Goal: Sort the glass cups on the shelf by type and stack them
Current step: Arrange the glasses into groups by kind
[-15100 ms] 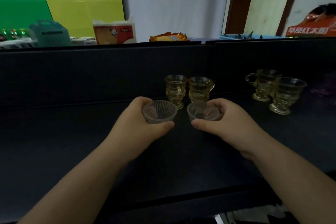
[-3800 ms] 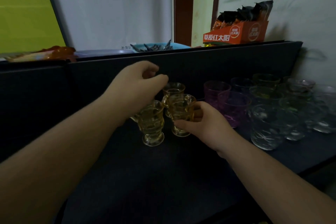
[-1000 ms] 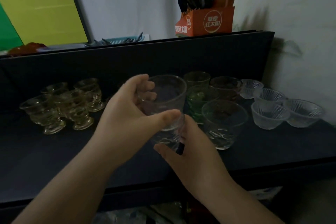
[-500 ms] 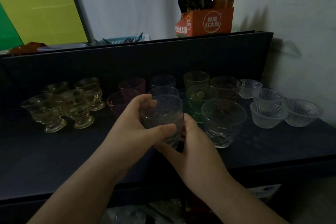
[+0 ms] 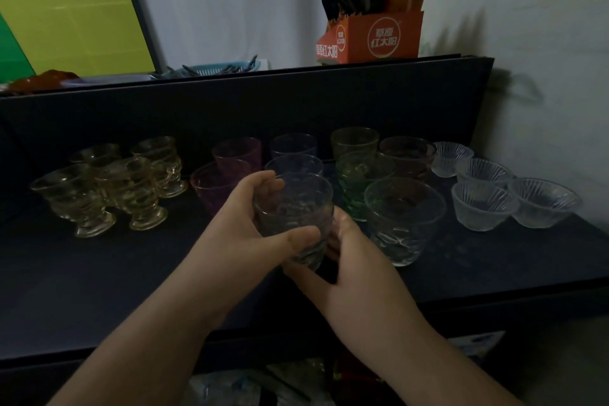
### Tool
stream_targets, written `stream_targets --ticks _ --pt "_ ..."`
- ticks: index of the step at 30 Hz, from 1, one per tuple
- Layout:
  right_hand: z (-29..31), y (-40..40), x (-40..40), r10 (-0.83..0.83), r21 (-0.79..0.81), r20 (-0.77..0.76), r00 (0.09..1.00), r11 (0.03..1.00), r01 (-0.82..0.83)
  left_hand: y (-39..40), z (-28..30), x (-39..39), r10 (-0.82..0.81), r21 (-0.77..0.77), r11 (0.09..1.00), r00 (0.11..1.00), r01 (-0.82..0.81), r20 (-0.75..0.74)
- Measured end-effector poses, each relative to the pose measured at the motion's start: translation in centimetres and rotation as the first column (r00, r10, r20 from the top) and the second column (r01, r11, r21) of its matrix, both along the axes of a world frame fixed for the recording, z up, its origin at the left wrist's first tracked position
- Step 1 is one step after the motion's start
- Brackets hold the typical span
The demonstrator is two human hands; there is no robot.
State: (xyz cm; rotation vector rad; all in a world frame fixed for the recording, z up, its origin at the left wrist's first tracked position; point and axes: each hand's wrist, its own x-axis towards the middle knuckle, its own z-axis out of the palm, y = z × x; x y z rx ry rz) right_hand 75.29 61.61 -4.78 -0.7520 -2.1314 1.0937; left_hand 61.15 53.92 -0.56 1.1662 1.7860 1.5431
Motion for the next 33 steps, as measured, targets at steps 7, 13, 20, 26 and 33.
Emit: stream_targets --ticks 7,13,20,26,33 --pt "0.8 -1.3 4.9 -0.090 0.223 0.066 0.994 0.972 0.073 -0.4 -0.1 0.1 0.004 0.007 1.000 1.000 -0.004 -0.024" --pt "1.0 0.9 7.7 -0.352 0.431 -0.229 0.908 0.799 0.419 0.0 -0.3 0.6 0.028 -0.014 0.999 0.994 -0.030 -0.109" --pt "1.2 3.2 7.2 -0.310 0.010 -0.064 0.949 0.950 0.311 -0.2 1.2 -0.5 0.040 0.076 0.997 0.995 -0.033 -0.093" --pt "1.5 4.3 6.5 -0.254 -0.066 -0.093 0.963 0.966 0.248 2.7 4.7 -4.2 0.065 -0.080 0.982 0.711 -0.169 -0.700" --pt "1.6 5.2 7.0 -0.250 -0.045 -0.139 0.958 0.968 0.246 4.9 7.8 -5.4 -0.298 -0.446 0.887 0.586 -0.122 -0.754"
